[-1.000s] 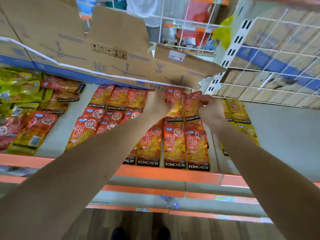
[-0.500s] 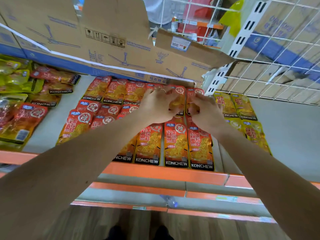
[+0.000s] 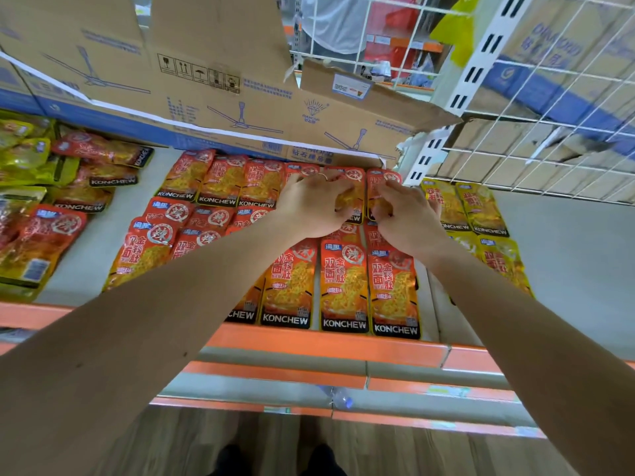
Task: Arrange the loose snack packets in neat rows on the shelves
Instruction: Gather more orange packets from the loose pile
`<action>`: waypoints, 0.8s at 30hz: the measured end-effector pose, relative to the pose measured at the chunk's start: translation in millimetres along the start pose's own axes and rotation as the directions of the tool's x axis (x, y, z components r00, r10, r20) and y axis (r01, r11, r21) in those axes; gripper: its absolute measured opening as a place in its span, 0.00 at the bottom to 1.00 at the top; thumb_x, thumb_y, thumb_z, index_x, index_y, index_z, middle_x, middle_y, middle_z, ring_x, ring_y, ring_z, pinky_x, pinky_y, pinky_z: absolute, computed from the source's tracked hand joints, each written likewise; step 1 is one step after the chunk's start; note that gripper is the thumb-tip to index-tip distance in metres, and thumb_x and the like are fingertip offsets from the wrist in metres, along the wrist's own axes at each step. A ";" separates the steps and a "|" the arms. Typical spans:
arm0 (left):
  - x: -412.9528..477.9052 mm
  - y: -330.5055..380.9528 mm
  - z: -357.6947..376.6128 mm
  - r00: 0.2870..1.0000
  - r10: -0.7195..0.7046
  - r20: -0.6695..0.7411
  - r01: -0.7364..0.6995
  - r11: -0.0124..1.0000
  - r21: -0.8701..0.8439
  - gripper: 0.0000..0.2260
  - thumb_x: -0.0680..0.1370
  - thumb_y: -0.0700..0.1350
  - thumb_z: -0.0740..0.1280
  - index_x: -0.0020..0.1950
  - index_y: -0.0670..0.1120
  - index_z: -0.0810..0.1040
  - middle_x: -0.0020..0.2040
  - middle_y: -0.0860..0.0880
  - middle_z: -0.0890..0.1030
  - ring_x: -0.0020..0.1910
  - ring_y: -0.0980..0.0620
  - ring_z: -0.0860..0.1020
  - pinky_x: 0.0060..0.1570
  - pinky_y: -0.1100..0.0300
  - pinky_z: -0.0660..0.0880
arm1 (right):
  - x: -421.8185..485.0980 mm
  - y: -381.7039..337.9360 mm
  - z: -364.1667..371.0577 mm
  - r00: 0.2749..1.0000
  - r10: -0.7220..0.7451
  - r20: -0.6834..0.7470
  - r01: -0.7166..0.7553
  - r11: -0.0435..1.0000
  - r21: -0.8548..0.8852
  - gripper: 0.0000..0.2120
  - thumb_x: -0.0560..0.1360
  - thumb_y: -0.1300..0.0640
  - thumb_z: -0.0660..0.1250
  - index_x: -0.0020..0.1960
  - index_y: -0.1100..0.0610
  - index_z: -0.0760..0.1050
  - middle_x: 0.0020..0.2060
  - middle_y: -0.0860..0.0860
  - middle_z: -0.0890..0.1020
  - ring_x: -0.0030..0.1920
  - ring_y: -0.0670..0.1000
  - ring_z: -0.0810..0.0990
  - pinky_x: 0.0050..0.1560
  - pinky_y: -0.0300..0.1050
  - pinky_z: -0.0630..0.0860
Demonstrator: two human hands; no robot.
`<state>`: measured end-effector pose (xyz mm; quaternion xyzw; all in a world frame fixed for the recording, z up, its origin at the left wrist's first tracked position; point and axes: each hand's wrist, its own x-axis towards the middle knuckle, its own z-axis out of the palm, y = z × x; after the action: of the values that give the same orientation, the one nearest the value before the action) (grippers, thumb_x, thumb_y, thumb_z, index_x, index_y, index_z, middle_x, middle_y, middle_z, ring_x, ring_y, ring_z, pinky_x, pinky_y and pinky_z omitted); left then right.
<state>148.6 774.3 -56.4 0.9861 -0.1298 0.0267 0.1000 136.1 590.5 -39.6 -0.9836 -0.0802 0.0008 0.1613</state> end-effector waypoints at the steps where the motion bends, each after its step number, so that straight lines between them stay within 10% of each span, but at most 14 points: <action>1: 0.2 -0.1 0.7 1.000 -0.001 0.001 0.001 1.000 -0.002 0.24 0.81 0.62 0.57 0.77 0.59 0.64 0.79 0.52 0.63 0.74 0.48 0.68 0.72 0.47 0.59 | 0.3 0.4 0.3 1.000 -0.005 0.008 0.005 1.000 -0.010 0.22 0.82 0.52 0.55 0.75 0.47 0.65 0.77 0.48 0.64 0.76 0.53 0.59 0.73 0.59 0.52; 10: -38.8 10.2 -27.3 0.978 -0.043 -0.204 0.021 0.994 -0.109 0.25 0.80 0.58 0.62 0.77 0.54 0.66 0.77 0.53 0.67 0.71 0.47 0.71 0.69 0.48 0.63 | -21.7 -25.1 -24.3 0.988 -0.091 -0.123 0.099 0.993 0.060 0.21 0.80 0.52 0.60 0.73 0.48 0.68 0.78 0.48 0.62 0.77 0.53 0.59 0.72 0.62 0.55; 24: -249.3 -70.1 -140.6 0.763 -0.521 -0.382 0.509 0.849 -0.140 0.27 0.75 0.62 0.54 0.70 0.53 0.74 0.72 0.53 0.72 0.65 0.44 0.75 0.62 0.48 0.69 | -99.2 -232.3 -34.8 0.813 -0.567 -0.133 0.579 0.762 0.291 0.29 0.74 0.39 0.59 0.69 0.55 0.73 0.68 0.52 0.76 0.69 0.58 0.72 0.68 0.61 0.69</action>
<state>-77.4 931.8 48.2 0.9545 0.1691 0.2007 0.1419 2.5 780.9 64.7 -0.8727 -0.3723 -0.0539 0.3113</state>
